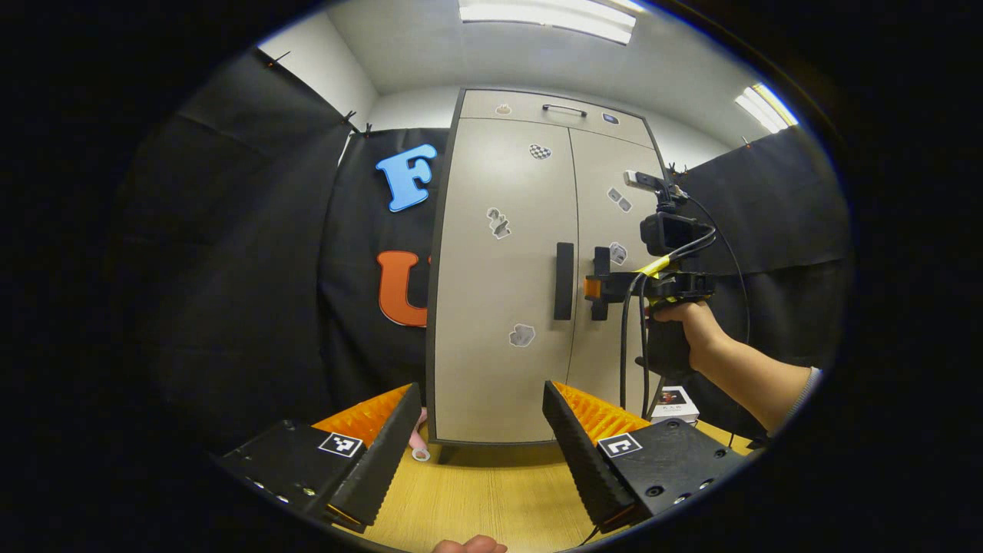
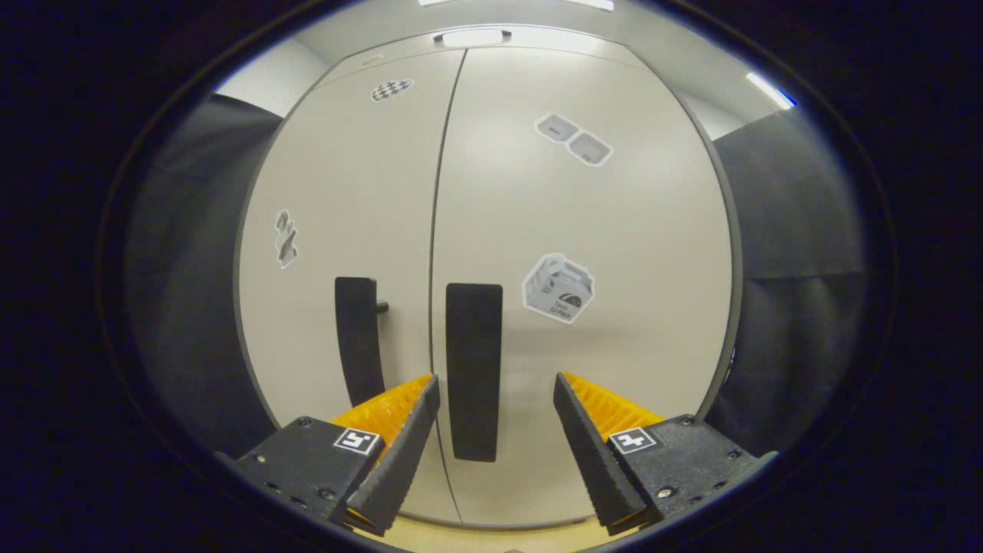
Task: Open the right door of the double-door shoe cabinet with the right hand, and open the left door with the left hand.
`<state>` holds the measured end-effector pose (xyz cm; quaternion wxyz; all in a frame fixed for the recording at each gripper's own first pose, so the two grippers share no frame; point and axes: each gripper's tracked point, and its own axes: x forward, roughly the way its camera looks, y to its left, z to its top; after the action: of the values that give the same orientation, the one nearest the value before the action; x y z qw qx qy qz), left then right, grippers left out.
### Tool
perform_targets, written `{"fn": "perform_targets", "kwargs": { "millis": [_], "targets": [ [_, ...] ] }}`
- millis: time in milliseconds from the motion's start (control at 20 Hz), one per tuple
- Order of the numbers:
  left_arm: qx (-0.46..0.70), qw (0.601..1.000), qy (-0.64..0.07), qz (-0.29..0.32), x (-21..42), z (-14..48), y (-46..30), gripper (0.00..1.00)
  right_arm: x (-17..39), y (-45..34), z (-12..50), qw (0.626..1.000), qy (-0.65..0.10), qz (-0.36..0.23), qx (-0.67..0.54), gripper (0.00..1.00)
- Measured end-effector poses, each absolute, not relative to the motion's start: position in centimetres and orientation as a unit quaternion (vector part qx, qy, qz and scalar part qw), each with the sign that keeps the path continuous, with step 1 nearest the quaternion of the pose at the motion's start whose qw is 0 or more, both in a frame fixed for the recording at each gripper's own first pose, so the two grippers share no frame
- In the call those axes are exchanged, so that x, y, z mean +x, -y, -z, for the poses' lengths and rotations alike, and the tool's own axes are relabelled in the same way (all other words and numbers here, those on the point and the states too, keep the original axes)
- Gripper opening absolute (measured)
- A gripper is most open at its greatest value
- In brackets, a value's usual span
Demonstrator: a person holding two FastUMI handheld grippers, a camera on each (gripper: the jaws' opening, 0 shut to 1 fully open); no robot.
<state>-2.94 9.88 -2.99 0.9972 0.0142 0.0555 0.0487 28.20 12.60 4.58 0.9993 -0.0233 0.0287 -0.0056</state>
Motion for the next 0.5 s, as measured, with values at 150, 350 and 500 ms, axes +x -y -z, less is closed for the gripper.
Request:
{"fn": "perform_targets", "kwargs": {
  "millis": [150,350,500],
  "targets": [
    [0.003,0.996,-0.063,-0.056,-3.0,3.5,-10.8,0.95,29.0,-12.9,-4.3,0.999,-0.032,0.008,-0.006,0.83],
    [-0.001,0.996,-0.062,-0.064,-2.7,3.7,-11.8,0.95,29.2,-12.5,-4.3,0.999,-0.027,0.025,-0.006,0.62],
    [-0.002,0.996,-0.06,-0.068,-2.5,3.8,-12.3,0.95,29.7,-13.3,-4.2,1.0,-0.027,0.004,0.003,0.44]
  ]
}}
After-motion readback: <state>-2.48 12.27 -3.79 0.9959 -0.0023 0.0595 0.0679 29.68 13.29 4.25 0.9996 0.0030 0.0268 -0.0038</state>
